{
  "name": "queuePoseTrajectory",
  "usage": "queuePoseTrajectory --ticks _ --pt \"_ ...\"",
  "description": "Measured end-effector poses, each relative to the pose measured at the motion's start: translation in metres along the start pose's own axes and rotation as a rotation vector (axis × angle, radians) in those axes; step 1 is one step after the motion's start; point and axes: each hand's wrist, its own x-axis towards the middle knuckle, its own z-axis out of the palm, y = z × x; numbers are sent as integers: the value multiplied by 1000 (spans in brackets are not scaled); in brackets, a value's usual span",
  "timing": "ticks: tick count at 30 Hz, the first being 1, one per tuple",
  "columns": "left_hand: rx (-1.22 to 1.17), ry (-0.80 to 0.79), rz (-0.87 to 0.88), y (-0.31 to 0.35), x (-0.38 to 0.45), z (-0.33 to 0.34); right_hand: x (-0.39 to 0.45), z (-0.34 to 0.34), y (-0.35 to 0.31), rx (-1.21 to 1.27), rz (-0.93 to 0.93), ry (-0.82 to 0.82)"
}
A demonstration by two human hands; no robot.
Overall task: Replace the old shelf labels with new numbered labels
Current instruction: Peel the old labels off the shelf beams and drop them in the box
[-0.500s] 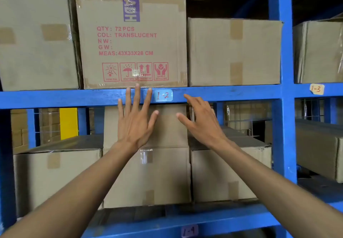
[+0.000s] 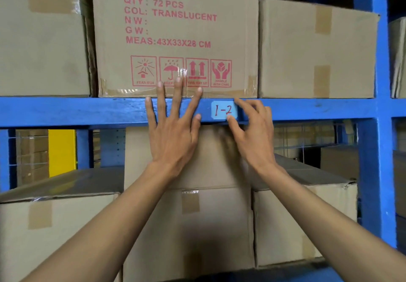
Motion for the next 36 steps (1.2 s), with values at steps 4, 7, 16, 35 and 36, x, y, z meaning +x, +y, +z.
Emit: queuePoseTrajectory --ticks 4,7,16,35,36 --pt "-4 15 25 -3 -2 1 8 3 -3 52 38 75" --pt "-23 25 21 -4 -2 1 14 1 -2 59 26 85" --pt "-21 51 33 -5 -3 6 17 -2 -3 161 32 93" --pt "-9 1 36 -2 -18 5 -7 -46 -8 462 213 9" --pt "-19 -13 27 1 -18 4 -10 -49 -4 463 236 6"
